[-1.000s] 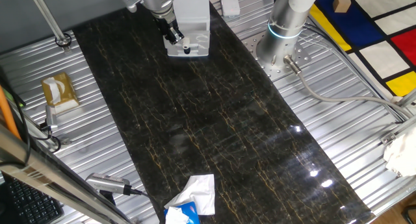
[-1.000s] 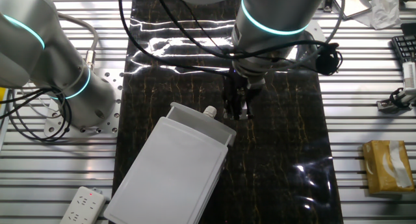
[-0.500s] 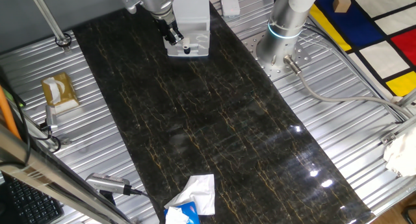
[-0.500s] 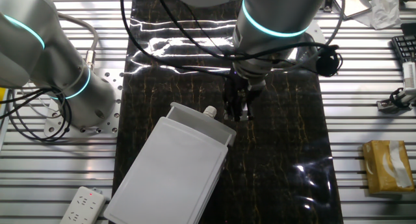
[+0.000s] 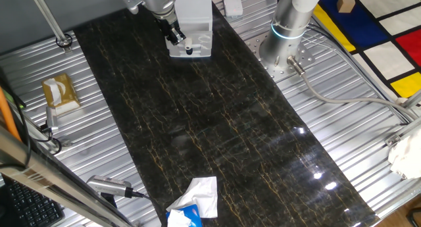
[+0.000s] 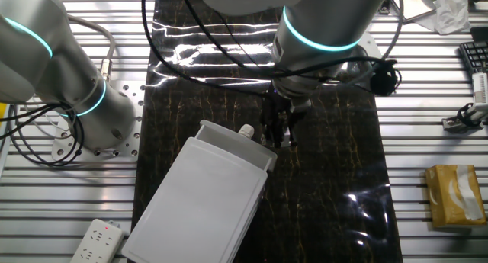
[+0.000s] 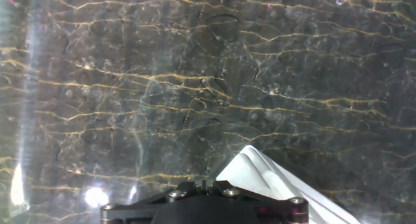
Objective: Use the gripper to push and close the drawer
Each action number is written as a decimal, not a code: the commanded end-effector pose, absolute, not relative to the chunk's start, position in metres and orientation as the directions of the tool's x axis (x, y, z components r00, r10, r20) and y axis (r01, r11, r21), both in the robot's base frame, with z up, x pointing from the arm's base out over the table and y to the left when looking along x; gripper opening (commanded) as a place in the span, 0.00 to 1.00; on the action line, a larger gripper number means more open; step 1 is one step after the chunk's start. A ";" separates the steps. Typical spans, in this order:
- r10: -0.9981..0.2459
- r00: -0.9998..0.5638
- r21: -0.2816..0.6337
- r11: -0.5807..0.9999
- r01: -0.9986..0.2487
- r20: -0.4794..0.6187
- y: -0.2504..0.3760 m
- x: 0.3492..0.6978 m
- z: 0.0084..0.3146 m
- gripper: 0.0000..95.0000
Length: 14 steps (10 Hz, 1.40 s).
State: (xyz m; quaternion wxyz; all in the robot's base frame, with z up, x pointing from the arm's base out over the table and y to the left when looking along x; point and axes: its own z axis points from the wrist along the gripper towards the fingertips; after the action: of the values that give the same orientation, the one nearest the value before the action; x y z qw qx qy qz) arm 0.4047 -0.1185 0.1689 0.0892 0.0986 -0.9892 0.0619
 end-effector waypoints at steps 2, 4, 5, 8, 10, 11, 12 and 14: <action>-0.197 -0.961 -0.102 0.970 -0.220 0.195 -0.126 0.400 0.168 0.00; -0.205 -0.958 -0.101 0.968 -0.228 0.199 -0.129 0.395 0.168 0.00; -0.208 -0.956 -0.099 0.968 -0.232 0.205 -0.131 0.393 0.169 0.00; -0.220 -0.952 -0.100 0.964 -0.245 0.211 -0.136 0.388 0.169 0.00; -0.232 -0.949 -0.098 0.962 -0.256 0.212 -0.141 0.385 0.170 0.00; -0.240 -0.947 -0.095 0.959 -0.265 0.213 -0.146 0.382 0.170 0.00; -0.243 -0.946 -0.094 0.959 -0.268 0.213 -0.148 0.381 0.170 0.00; -0.251 -0.944 -0.093 0.957 -0.276 0.214 -0.153 0.378 0.169 0.00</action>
State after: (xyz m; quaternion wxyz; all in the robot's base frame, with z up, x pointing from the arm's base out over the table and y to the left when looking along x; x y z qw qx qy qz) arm 0.3780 -0.1538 0.1682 0.1005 0.1347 -0.9839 0.0608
